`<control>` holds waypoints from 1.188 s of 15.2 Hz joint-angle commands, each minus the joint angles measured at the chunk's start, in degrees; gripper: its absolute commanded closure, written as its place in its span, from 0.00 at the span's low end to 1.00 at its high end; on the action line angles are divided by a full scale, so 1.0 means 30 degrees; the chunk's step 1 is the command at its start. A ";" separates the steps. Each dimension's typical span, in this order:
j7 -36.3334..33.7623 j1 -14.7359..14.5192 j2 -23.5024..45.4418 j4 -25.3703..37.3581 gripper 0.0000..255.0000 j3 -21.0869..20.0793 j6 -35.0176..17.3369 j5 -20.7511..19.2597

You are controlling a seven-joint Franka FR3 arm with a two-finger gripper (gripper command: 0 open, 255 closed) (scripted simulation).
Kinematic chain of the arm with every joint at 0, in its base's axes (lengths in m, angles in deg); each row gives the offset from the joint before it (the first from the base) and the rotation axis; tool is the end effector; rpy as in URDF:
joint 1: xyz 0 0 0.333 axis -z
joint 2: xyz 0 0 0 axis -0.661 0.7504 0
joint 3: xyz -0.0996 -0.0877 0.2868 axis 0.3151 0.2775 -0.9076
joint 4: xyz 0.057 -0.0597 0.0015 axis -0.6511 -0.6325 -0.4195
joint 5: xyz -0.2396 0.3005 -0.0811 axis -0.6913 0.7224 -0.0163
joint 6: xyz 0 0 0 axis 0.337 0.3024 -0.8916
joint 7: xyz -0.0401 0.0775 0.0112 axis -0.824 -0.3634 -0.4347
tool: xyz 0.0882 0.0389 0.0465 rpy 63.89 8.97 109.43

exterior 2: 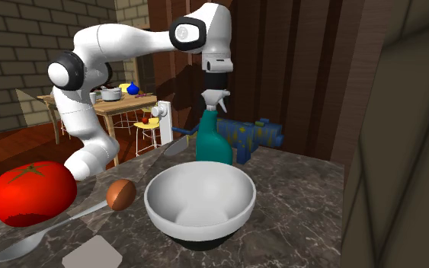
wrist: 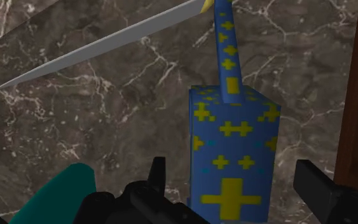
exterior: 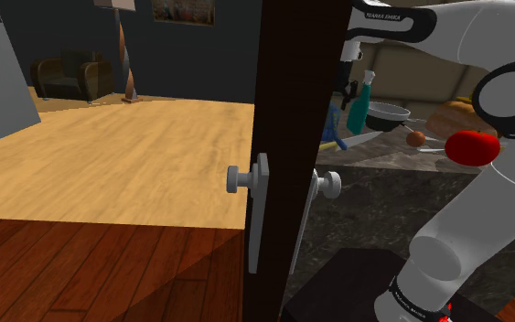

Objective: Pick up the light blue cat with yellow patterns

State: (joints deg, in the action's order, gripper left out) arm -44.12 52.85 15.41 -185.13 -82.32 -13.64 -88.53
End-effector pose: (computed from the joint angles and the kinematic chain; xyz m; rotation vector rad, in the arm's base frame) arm 0.4718 -0.1465 0.6600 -2.9237 1.1416 0.0160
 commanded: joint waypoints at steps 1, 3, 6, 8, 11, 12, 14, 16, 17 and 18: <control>-0.0058 0.0003 -0.0181 -0.0724 0.00 -0.0009 -0.0555 -0.0016; -0.0068 0.0005 -0.0337 -0.1418 0.00 -0.0012 -0.1094 -0.0029; -0.0051 0.0013 -0.0360 -0.1605 1.00 -0.0001 -0.1257 -0.0033; -0.0045 0.0015 -0.0349 -0.1606 1.00 0.0003 -0.1271 -0.0034; -0.0035 0.0019 -0.0343 -0.1603 1.00 0.0009 -0.1273 -0.0035; -0.0031 0.0021 -0.0349 -0.1591 1.00 0.0011 -0.1255 -0.0036; -0.0036 0.0019 -0.0348 -0.1581 1.00 0.0009 -0.1245 -0.0035; -0.0065 0.0006 -0.0307 -0.1275 1.00 -0.0013 -0.0981 -0.0026; -0.0061 0.0005 -0.0233 -0.0933 1.00 -0.0012 -0.0712 -0.0020; -0.0055 0.0004 -0.0145 -0.0573 1.00 -0.0010 -0.0440 -0.0013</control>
State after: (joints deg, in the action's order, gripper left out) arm -44.31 52.87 14.70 -188.03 -82.36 -15.82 -88.60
